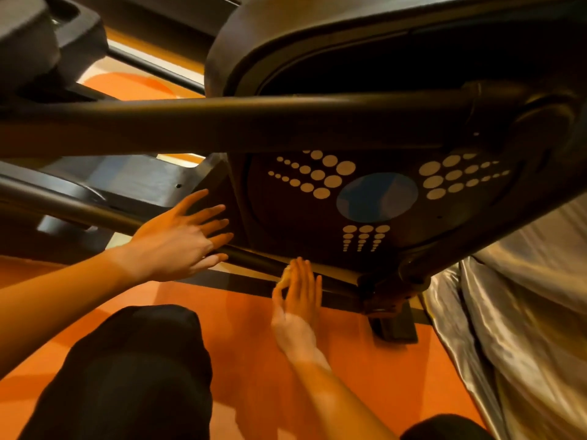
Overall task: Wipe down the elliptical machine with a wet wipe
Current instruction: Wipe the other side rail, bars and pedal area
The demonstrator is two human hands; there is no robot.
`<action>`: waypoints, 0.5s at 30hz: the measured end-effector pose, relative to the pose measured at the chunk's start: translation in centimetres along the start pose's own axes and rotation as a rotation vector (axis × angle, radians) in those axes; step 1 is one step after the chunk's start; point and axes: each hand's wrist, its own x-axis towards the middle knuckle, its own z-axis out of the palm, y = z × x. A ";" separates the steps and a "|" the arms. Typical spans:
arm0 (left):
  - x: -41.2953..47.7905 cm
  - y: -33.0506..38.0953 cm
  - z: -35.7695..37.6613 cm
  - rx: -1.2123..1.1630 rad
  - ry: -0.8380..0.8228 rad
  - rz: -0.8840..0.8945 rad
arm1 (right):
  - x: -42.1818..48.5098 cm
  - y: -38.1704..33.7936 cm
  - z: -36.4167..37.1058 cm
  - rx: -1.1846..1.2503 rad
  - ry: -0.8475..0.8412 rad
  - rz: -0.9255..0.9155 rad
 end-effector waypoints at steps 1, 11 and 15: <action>0.0 0.1 -0.1 -0.008 0.000 -0.002 | 0.3 0.8 -0.3 -0.021 -0.003 0.065; 0.0 0.1 1.0 -0.032 0.142 -0.011 | 3.0 2.5 -0.3 0.123 0.284 0.402; -0.1 0.1 1.0 -0.034 0.144 -0.015 | 3.1 -0.4 1.4 0.127 0.285 0.273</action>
